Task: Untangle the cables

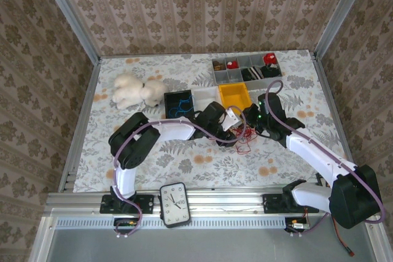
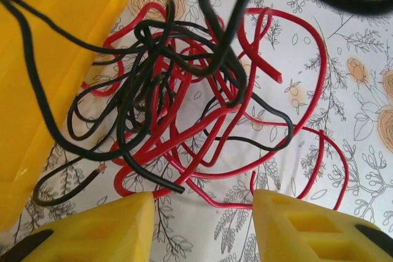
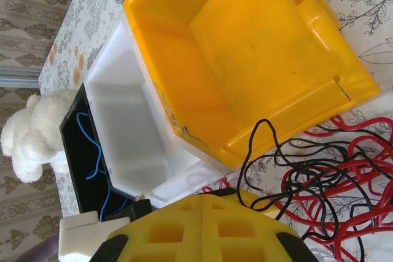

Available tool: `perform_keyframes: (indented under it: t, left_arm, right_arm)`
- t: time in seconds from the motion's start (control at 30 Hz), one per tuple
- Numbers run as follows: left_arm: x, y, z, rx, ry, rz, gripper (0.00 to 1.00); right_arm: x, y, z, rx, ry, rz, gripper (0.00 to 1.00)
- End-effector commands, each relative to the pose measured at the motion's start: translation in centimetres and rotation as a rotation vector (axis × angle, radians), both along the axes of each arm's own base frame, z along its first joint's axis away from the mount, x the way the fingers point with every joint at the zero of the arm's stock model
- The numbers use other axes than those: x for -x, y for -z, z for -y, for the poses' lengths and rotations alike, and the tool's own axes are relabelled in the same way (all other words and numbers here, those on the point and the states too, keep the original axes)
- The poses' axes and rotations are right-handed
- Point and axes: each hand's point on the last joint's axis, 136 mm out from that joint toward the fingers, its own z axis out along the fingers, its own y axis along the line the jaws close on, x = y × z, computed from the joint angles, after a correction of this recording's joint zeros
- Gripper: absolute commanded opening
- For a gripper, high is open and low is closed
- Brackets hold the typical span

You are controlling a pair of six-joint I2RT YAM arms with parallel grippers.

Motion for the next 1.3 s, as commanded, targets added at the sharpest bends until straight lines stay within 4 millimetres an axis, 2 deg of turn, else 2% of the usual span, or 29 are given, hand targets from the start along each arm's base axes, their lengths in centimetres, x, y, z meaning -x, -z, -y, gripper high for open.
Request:
perform_keyframes:
  t: [0.0, 0.23, 0.37, 0.47, 0.73, 0.83, 0.93, 1.03, 1.17, 1.27]
  left_arm:
    - [-0.1, -0.3, 1.4, 0.034, 0.023, 0.003, 0.48]
    - [-3.0, -0.3, 1.7, 0.097, -0.146, 0.103, 0.50]
    - [-3.2, 0.1, 2.2, 0.111, -0.157, 0.091, 0.47]
    - [-2.9, 0.5, 2.6, 0.115, -0.135, 0.073, 0.39]
    - [-3.0, 1.1, 2.9, 0.107, -0.135, 0.067, 0.03]
    - [-3.0, 0.9, 2.5, 0.109, -0.146, 0.078, 0.00]
    - [-2.6, -0.1, 1.7, 0.113, -0.133, 0.104, 0.00]
    - [-1.9, -1.6, 0.0, 0.124, -0.127, 0.111, 0.00]
    - [-1.1, -3.0, -3.4, 0.118, -0.133, 0.100, 0.00]
    - [-0.3, -2.9, -6.4, 0.109, -0.132, 0.019, 0.00]
  right_arm:
    - [-0.2, -0.3, 0.2, -0.026, 0.028, 0.013, 0.00]
    - [-0.2, -0.3, 0.2, -0.042, 0.032, 0.009, 0.00]
    - [-0.1, -0.4, 0.1, -0.049, 0.032, 0.010, 0.00]
    - [-0.1, -0.4, 0.2, -0.053, 0.033, 0.006, 0.00]
    - [0.1, -1.1, 0.7, -0.058, 0.052, 0.014, 0.00]
    - [0.2, -1.3, 1.1, -0.049, 0.067, 0.017, 0.00]
    - [0.5, -1.2, 1.9, -0.026, 0.096, 0.013, 0.00]
    - [1.0, -0.9, 3.3, 0.018, 0.146, 0.004, 0.00]
    - [1.9, -0.5, 5.8, 0.102, 0.239, -0.002, 0.00]
    - [2.5, -0.1, 7.7, 0.141, 0.311, -0.006, 0.00]
